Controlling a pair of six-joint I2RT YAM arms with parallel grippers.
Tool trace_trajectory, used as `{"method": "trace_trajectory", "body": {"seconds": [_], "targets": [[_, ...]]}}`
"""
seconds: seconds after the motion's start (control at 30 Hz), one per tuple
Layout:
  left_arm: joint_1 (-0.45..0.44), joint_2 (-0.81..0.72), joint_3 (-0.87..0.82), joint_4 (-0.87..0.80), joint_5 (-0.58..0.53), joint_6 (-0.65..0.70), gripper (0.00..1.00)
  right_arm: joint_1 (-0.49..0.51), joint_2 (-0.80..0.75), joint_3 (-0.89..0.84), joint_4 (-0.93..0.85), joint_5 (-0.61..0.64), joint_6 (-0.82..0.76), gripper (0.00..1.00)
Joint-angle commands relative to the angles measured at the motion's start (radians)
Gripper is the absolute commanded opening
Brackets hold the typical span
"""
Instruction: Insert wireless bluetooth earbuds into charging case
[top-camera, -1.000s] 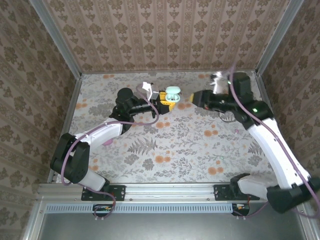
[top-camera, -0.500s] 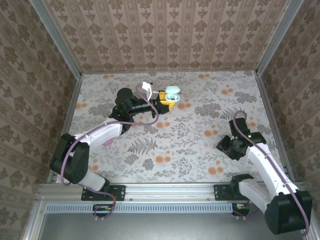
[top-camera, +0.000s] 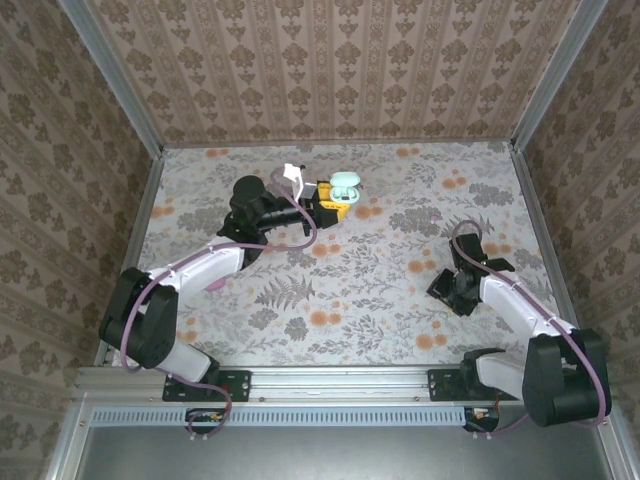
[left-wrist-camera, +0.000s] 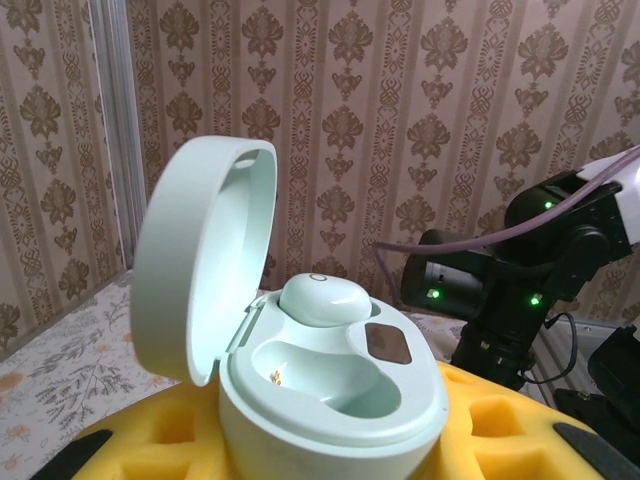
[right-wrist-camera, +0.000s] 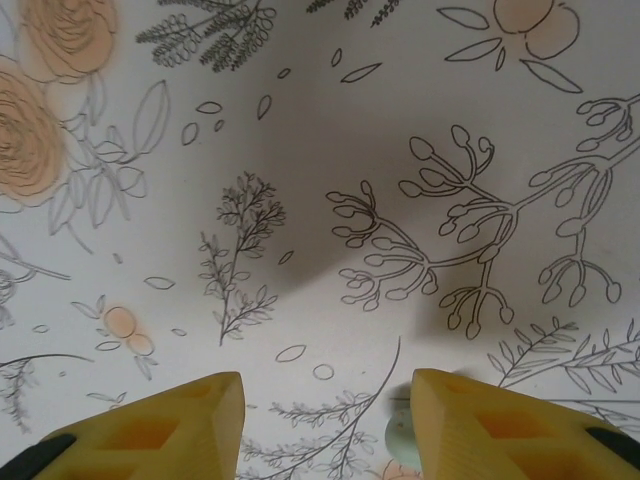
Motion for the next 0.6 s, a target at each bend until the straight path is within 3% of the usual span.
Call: {"method": "trace_trajectory", "body": {"seconds": [0.0, 0.3, 0.57], "targets": [[0.006, -0.029, -0.003, 0.006, 0.012, 0.011, 0.30, -0.007, 0.029, -0.011, 0.027, -0.005, -0.040, 0.50], [0.005, -0.014, 0.010, 0.014, 0.022, 0.004, 0.30, -0.009, 0.105, 0.011, -0.016, 0.009, -0.100, 0.48], [0.005, -0.015, 0.002, 0.021, 0.019, 0.003, 0.31, -0.006, 0.082, 0.007, -0.078, -0.003, -0.074, 0.47]]}}
